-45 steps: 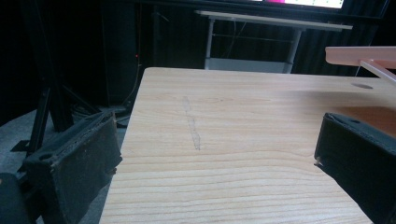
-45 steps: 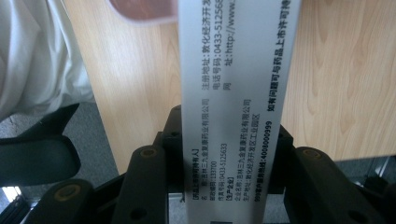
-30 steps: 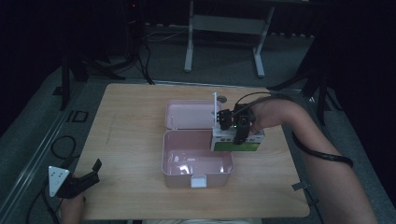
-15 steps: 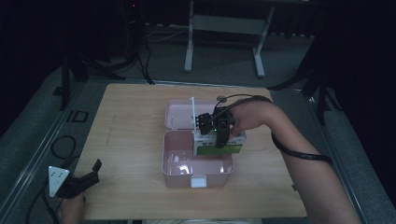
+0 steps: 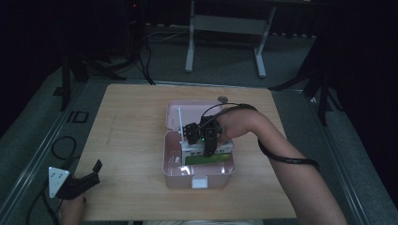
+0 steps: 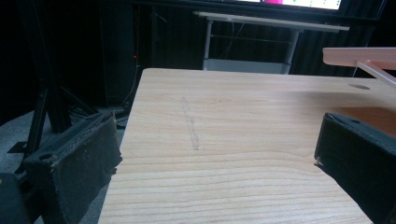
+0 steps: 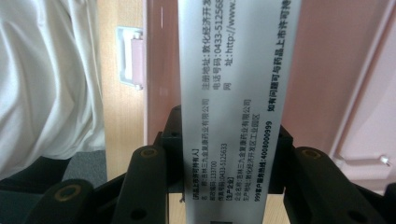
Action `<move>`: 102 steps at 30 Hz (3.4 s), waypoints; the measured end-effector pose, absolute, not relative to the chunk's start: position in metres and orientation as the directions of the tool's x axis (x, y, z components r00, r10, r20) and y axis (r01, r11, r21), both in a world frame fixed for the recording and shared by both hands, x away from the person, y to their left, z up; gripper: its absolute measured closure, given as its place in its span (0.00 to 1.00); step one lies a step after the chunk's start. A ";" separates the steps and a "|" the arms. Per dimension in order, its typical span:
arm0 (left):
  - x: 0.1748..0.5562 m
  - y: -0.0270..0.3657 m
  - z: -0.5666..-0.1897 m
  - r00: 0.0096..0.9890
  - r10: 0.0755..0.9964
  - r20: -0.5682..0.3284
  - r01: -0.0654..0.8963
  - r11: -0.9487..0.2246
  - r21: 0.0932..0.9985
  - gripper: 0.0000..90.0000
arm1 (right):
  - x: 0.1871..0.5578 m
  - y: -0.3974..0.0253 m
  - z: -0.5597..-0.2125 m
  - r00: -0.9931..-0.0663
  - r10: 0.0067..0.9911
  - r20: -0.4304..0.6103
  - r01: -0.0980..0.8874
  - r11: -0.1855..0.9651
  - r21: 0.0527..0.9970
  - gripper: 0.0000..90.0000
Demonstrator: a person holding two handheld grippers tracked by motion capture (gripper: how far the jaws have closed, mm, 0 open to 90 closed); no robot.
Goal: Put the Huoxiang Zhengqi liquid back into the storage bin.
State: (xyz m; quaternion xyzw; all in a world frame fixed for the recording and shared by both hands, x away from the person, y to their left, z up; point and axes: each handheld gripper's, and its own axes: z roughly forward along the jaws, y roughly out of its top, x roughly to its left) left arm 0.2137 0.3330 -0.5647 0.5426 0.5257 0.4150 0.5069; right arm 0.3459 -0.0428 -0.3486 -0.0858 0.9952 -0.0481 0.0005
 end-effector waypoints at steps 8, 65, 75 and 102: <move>0.214 0.333 -0.565 0.101 0.991 -0.082 0.150 0.066 0.987 0.00 | 0.352 -0.048 -0.381 -0.987 -0.153 0.057 -0.157 0.984 -0.081 0.70; 0.214 0.333 -0.565 0.102 0.992 -0.080 0.153 0.063 0.986 0.00 | 0.351 -0.074 -0.412 -0.993 -0.103 0.064 -0.103 0.995 0.009 0.46; 0.214 0.333 -0.565 0.102 0.992 -0.080 0.151 0.064 0.986 0.00 | 0.362 -0.101 -0.376 -0.999 -0.042 0.007 -0.041 0.992 0.120 0.36; 0.214 0.332 -0.565 0.101 0.992 -0.080 0.155 0.064 0.986 0.00 | 0.408 -0.209 -0.398 -0.958 0.263 -0.119 0.201 0.903 0.380 0.14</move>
